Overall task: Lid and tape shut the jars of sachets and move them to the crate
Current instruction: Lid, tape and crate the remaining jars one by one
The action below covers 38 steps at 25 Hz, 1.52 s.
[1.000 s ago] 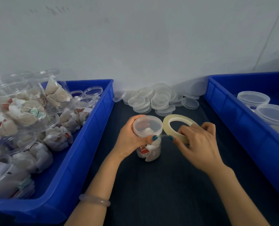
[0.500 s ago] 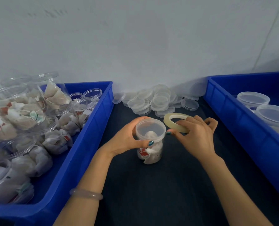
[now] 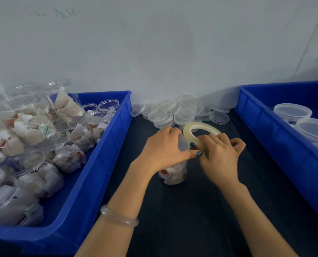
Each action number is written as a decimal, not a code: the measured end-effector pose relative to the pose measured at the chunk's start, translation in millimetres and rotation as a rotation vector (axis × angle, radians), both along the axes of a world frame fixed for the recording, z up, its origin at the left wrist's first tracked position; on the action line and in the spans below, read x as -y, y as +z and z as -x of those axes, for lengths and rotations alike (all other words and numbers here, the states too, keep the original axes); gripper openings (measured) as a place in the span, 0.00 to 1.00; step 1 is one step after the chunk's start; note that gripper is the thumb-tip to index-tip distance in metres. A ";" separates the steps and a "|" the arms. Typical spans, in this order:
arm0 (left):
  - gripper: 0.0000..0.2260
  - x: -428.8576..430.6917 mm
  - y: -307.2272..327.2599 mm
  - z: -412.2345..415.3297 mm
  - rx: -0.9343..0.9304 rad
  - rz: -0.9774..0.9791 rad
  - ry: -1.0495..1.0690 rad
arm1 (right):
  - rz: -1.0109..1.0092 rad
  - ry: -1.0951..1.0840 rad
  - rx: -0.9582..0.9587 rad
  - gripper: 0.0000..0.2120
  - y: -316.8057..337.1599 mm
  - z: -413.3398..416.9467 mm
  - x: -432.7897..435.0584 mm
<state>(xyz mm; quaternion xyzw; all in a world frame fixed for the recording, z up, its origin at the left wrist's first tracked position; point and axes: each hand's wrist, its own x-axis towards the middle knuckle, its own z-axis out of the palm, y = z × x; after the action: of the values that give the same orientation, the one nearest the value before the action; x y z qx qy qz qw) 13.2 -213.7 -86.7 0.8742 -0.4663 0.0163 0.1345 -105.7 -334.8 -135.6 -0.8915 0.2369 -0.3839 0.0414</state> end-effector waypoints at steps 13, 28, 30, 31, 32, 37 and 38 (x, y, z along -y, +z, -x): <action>0.22 -2.4 5.3 11.9 0.016 0.092 -0.090 | -0.285 -0.357 -0.063 0.10 3.9 -31.5 10.0; 0.13 8.4 3.0 20.0 -0.155 0.176 0.192 | -0.211 0.185 -0.525 0.24 -41.1 23.4 2.1; 0.09 2.9 -3.1 16.9 -0.340 0.406 0.185 | -0.534 0.404 -0.314 0.37 -33.6 26.4 -6.4; 0.08 -0.3 -6.5 15.3 -0.502 0.622 0.182 | -0.666 0.524 -0.218 0.43 -29.5 25.7 -13.9; 0.09 -3.6 -10.6 14.3 -0.691 0.855 0.180 | -0.714 0.602 -0.165 0.48 -26.5 23.5 -23.0; 0.15 -17.5 -46.5 15.9 -1.319 1.069 0.371 | -0.765 0.513 0.007 0.54 -18.0 1.3 -56.2; 0.15 -18.3 -53.9 14.8 -1.324 0.972 0.385 | -0.752 0.487 0.048 0.52 -17.3 -0.9 -59.6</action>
<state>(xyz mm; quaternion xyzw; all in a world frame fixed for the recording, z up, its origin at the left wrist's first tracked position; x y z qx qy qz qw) -1.6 -195.4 -140.7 0.6127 -0.0751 -0.2779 0.7360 -104.8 -275.2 -153.0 -0.8352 0.1424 -0.2705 0.4573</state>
